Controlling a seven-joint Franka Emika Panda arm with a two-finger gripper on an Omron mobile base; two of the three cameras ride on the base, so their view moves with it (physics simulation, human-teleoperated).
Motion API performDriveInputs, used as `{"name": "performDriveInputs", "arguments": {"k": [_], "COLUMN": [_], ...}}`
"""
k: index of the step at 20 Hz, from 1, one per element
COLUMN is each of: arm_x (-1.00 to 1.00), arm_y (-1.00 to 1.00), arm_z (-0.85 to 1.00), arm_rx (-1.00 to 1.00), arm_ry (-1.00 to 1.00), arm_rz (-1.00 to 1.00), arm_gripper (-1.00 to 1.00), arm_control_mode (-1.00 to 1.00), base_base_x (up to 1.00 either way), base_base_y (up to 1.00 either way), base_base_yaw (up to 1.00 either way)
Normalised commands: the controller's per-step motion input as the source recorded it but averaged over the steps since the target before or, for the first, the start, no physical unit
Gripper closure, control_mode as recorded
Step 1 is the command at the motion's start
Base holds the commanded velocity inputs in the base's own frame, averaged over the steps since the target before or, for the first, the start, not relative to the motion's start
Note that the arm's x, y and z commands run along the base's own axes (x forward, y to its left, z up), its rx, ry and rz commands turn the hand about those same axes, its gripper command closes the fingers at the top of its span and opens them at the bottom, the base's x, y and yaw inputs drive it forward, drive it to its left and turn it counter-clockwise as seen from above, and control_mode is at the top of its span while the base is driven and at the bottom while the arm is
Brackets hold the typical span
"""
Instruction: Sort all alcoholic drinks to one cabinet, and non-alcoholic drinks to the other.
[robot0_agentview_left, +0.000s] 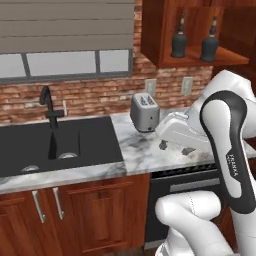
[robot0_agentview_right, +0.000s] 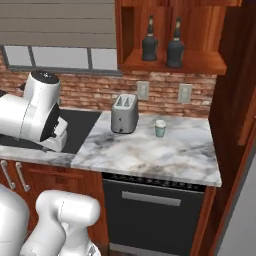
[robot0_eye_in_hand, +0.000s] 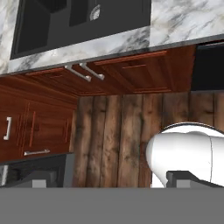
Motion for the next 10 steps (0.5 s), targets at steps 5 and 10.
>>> {"name": "performDriveInputs", "arguments": {"k": [5,10], "arm_x": [0.00,0.00], "arm_y": [0.00,0.00], "arm_z": [0.00,0.00], "arm_rx": [0.00,0.00], "arm_ry": [0.00,0.00], "arm_rz": [0.00,0.00], "arm_gripper": [-1.00,-1.00], "arm_control_mode": [1.00,1.00], "base_base_x": [0.07,0.37], "base_base_y": [-0.89,-0.55], "base_base_yaw": [0.00,-0.02]}}
